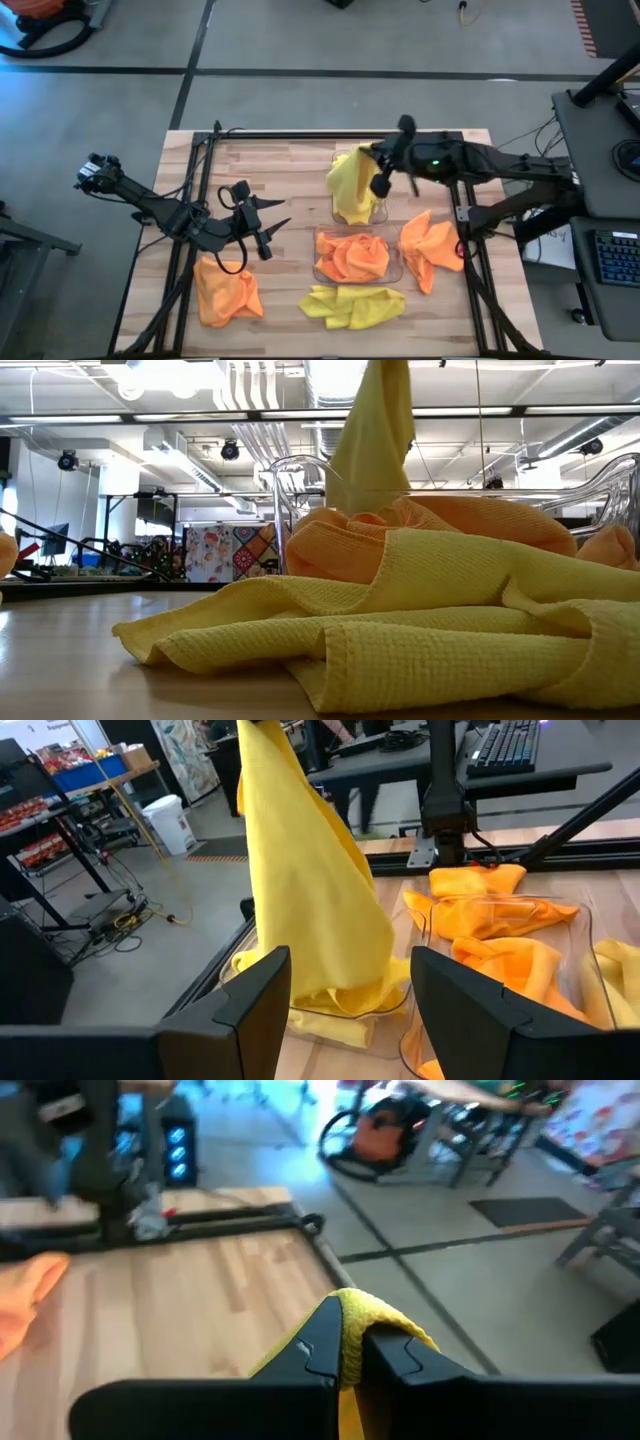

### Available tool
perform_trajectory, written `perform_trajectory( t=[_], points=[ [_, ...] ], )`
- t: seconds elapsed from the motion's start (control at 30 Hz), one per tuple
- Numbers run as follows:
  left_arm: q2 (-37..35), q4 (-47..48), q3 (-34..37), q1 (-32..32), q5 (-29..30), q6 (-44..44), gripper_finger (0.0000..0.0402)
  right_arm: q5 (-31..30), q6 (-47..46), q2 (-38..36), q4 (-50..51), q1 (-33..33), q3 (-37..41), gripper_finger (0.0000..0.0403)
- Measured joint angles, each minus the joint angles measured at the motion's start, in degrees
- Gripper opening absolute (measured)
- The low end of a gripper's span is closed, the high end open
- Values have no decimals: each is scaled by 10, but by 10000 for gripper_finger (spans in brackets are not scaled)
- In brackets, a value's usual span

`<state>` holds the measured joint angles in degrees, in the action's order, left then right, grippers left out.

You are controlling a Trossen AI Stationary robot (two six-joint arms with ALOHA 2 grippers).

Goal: Sort microfiber towel by color & place in baskets
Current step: Put the yellow towel into the top transparent bin

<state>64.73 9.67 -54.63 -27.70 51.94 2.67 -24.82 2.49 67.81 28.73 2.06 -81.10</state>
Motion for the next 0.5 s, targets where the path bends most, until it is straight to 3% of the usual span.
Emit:
perform_trajectory(
  t=[0.17, 0.5],
  points=[
    [0, 1, 0, 0, 0, 4, 191, -59, -1, -74, -77, 13, 86, 9],
    [0, 0, 0, 0, 0, 4, 191, -42, -42, -97, -233, 35, 264, 9]
  ],
)
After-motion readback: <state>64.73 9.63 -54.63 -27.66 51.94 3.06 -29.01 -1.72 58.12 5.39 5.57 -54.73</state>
